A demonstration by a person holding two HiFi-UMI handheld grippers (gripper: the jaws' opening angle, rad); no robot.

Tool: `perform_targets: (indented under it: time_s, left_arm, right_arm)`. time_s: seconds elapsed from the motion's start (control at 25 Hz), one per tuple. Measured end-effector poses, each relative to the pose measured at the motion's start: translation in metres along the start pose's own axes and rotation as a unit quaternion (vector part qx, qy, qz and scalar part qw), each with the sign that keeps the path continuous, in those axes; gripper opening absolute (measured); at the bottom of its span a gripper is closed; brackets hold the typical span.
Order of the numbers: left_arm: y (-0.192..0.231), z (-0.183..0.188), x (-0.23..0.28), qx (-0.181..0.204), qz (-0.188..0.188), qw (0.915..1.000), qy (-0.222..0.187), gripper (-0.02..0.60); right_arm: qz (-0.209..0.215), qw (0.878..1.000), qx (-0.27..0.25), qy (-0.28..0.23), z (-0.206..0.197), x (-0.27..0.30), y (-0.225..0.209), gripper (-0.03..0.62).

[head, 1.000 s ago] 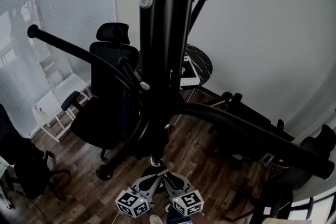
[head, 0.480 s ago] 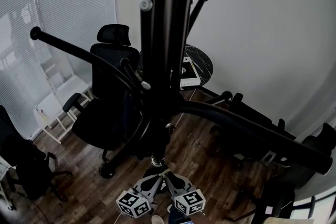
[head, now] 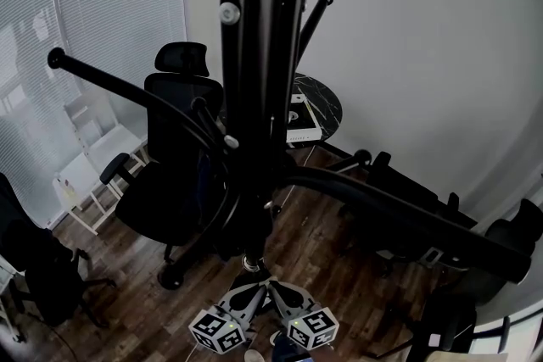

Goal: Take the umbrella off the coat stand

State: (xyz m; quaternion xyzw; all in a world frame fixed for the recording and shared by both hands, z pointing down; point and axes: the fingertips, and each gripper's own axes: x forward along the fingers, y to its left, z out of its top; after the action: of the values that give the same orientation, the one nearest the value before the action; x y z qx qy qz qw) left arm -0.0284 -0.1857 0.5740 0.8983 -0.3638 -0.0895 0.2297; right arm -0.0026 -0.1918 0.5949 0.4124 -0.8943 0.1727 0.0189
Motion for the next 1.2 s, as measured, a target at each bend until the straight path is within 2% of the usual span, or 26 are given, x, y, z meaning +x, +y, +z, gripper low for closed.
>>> perform_targets:
  time_s: [0.48,1.2]
  left_arm:
    - [-0.010,-0.001,0.003,0.003,-0.009,1.0000,-0.003,0.020]
    - [-0.036,0.002,0.006,0.020,-0.031,0.9993,0.001,0.020]
  right_arm:
    - [0.008,0.999,0.035,-0.023,0.001,-0.016,-0.006,0.014]
    - [0.003,0.999,0.033,-0.041,0.011,-0.039,-0.006,0.014]
